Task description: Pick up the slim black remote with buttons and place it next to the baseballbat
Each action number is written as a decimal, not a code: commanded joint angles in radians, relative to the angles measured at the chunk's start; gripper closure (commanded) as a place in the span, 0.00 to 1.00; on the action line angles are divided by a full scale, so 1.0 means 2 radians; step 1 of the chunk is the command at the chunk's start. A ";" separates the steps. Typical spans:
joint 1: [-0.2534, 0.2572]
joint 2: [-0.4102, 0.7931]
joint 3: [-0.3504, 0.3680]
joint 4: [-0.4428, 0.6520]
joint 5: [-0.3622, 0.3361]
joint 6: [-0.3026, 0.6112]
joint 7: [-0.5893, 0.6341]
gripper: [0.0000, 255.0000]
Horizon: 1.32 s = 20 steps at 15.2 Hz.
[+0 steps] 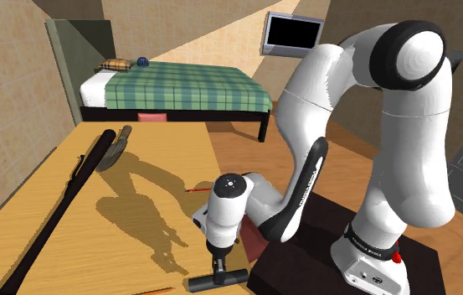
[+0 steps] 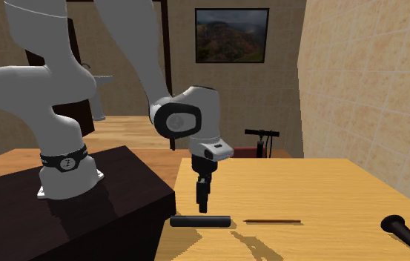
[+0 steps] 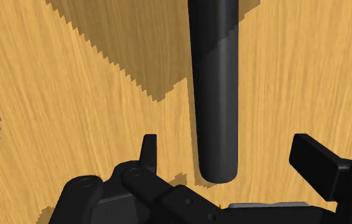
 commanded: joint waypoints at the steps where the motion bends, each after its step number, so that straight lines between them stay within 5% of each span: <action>1: 0.032 0.039 -0.029 0.020 -0.044 0.012 0.031 0.00; 9: 0.080 0.106 -0.086 0.055 -0.100 0.047 0.078 0.00; 17: 0.084 0.110 -0.090 0.058 -0.103 0.049 0.081 0.00; 18: 0.084 0.110 -0.090 0.058 -0.103 0.049 0.081 1.00; 20: 0.084 0.110 -0.090 0.058 -0.103 0.049 0.081 1.00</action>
